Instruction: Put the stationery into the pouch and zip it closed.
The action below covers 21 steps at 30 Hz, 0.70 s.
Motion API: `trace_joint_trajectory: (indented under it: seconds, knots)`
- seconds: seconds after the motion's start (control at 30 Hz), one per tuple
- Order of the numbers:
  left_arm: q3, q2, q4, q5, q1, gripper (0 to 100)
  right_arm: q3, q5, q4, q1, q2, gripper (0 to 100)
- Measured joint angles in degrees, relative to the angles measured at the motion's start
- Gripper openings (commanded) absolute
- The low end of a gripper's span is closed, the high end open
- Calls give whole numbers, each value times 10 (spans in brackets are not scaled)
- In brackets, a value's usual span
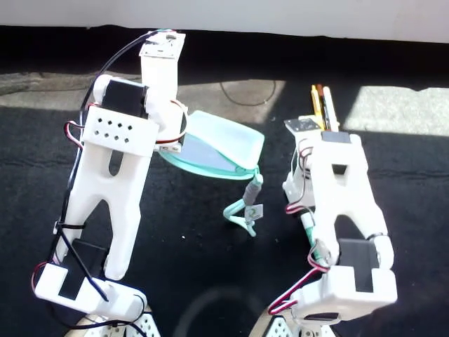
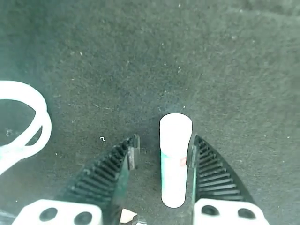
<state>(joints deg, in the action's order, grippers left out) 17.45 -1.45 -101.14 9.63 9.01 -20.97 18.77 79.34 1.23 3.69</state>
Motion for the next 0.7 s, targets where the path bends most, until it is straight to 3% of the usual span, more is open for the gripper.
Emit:
trace_joint_trajectory:
  seconds: [0.53,0.7]
  knots:
    - [0,0,1,-16,-35,10,21,0,8,-3,127,160]
    - [0,0,1,-23,-35,10,25,0,-22,-8,162,7]
